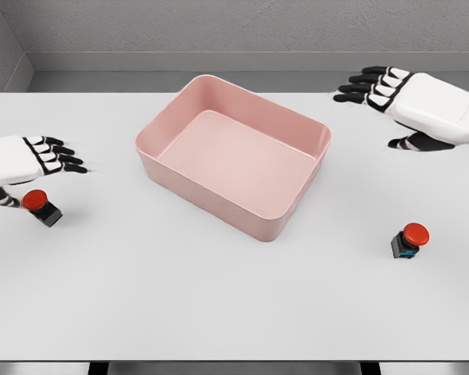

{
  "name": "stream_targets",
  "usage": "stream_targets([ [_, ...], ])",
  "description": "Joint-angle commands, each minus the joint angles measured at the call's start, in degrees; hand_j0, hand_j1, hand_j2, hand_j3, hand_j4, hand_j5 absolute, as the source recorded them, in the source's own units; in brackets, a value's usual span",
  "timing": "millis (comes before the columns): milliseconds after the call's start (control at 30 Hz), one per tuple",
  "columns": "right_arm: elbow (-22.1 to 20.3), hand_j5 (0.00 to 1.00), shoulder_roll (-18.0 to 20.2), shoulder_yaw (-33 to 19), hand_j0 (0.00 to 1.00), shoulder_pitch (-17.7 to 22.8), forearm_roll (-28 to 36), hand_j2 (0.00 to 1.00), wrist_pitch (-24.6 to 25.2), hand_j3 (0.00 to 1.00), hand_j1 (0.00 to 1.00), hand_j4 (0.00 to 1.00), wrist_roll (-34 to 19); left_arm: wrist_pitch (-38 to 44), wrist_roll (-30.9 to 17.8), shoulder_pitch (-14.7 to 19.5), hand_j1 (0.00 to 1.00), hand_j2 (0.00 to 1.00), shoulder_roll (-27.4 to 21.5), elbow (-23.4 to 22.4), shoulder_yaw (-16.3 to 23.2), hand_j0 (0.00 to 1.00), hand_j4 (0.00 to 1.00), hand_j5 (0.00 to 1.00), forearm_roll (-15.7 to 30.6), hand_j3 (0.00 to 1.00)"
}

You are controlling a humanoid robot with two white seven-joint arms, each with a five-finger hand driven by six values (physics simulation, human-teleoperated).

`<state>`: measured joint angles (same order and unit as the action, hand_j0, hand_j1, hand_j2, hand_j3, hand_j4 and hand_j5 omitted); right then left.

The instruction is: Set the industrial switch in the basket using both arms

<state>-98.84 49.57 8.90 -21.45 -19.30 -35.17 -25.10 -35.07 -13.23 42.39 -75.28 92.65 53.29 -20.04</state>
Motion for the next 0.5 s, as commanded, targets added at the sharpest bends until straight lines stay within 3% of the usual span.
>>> stream_targets([
  [0,0.1,1.0,2.4,-6.6,1.0,0.5,0.4,1.0,0.2,1.0,1.0,1.0,0.0,0.1,0.0,-0.1,1.0,1.0,-0.8,-1.6,0.1,1.0,1.0,1.0,-3.3,1.0],
  [67,0.1,1.0,2.6,-11.8,1.0,4.0,0.5,1.0,0.2,1.0,1.0,1.0,0.0,0.1,0.0,-0.2,1.0,1.0,-0.4,-1.9,0.8,1.0,1.0,1.0,-4.7,1.0],
  [200,0.1,1.0,2.6,-14.3,1.0,8.3,0.4,1.0,0.2,1.0,1.0,1.0,0.0,0.1,0.0,-0.2,1.0,1.0,0.4,-2.0,1.6,1.0,1.0,1.0,-6.1,1.0],
  [333,0.1,1.0,6.6,-14.5,1.0,13.5,0.5,1.0,0.2,1.0,1.0,1.0,0.0,0.1,-0.1,-0.4,1.0,1.0,1.3,-2.0,3.0,1.0,1.0,1.0,-7.9,1.0],
  [467,-0.1,1.0,7.9,-14.5,1.0,15.3,0.5,1.0,0.2,1.0,1.0,1.0,0.0,0.1,0.0,-0.4,1.0,1.0,1.9,-2.0,3.0,1.0,1.0,1.0,-8.9,1.0],
])
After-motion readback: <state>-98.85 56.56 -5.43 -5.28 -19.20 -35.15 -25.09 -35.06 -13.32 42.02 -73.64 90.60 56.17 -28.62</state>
